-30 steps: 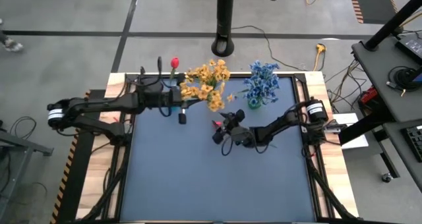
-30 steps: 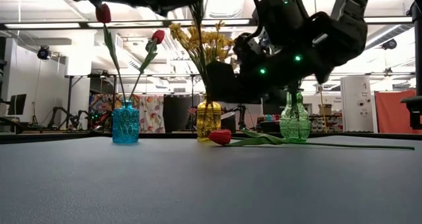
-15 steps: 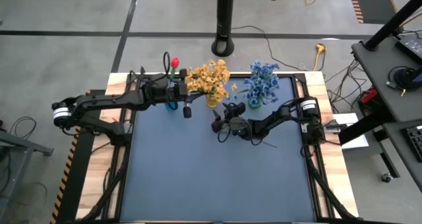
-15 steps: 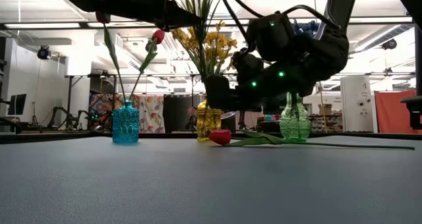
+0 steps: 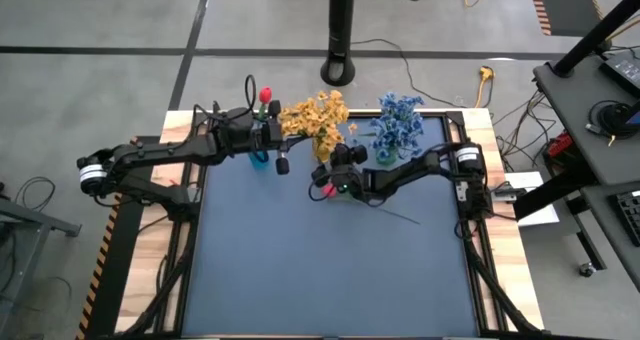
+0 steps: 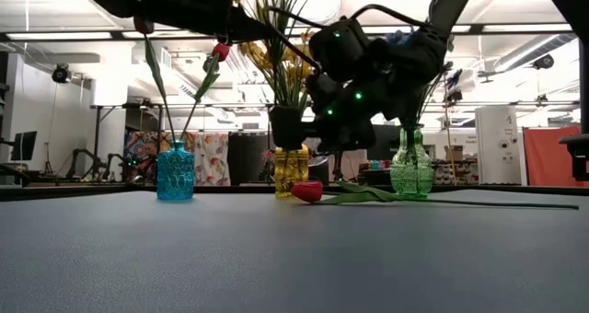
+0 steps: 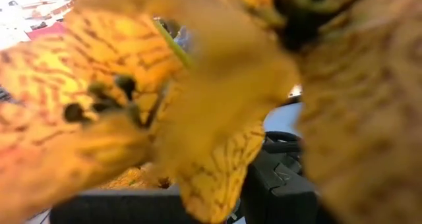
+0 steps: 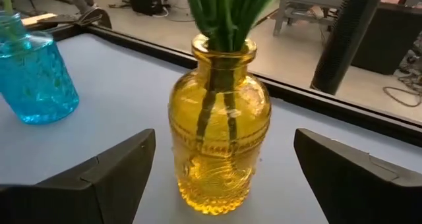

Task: Sort flowers into vase by color
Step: Put the yellow flowers into the yellow vase

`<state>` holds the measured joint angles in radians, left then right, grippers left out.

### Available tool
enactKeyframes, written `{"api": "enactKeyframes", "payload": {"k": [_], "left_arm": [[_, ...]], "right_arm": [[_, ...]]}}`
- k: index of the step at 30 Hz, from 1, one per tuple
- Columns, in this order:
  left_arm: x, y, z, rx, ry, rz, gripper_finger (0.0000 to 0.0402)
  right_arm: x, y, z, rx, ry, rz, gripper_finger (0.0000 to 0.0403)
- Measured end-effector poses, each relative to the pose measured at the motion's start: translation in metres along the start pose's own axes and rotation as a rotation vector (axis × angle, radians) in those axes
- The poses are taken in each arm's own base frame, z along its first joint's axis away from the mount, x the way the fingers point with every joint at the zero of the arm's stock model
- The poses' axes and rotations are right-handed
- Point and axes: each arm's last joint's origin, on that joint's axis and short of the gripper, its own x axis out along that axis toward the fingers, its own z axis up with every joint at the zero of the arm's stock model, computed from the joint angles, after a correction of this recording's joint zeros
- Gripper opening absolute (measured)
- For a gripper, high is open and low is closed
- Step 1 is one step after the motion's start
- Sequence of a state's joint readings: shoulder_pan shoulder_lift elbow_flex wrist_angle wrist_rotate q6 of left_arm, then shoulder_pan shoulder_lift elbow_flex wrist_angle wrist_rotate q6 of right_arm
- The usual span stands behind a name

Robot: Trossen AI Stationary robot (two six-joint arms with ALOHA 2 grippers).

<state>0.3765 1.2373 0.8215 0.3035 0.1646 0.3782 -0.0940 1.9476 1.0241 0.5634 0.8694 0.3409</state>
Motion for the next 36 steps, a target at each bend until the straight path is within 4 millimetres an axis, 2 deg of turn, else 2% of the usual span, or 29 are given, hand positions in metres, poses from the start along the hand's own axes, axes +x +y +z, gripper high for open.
{"api": "enactKeyframes", "payload": {"k": [9, 13, 16, 19, 23, 25, 29, 36], "left_arm": [[0.001, 0.000, -0.001, 0.000, 0.008, -0.005, 0.0002], [0.001, 0.000, -0.001, 0.000, 0.007, -0.005, 0.0002], [0.001, 0.000, -0.001, 0.000, 0.007, -0.005, 0.0002], [0.001, 0.000, -0.001, -0.006, 0.008, -0.005, 0.0002], [0.001, 0.000, -0.001, -0.007, 0.009, -0.006, 0.0002], [0.001, 0.000, -0.001, -0.007, 0.008, -0.006, 0.0002], [0.001, 0.000, -0.001, -0.007, 0.008, -0.006, 0.0002], [0.001, -0.001, -0.002, -0.018, 0.013, -0.007, 0.0002]], "right_arm": [[-0.002, -0.012, -0.009, 0.049, -0.048, 0.019, 0.0359], [0.000, -0.011, -0.015, 0.045, -0.073, 0.050, 0.0359], [0.010, -0.005, -0.034, 0.026, -0.099, 0.076, 0.0359], [0.016, -0.003, -0.053, 0.007, -0.142, 0.004, 0.0358], [0.024, 0.003, -0.063, 0.059, -0.216, -0.020, 0.0358], [0.030, 0.003, -0.070, 0.030, -0.212, -0.031, 0.0358], [0.041, 0.011, -0.066, 0.037, -0.228, -0.002, 0.0358], [0.051, 0.017, -0.057, 0.040, -0.228, -0.066, 0.0358]]}}
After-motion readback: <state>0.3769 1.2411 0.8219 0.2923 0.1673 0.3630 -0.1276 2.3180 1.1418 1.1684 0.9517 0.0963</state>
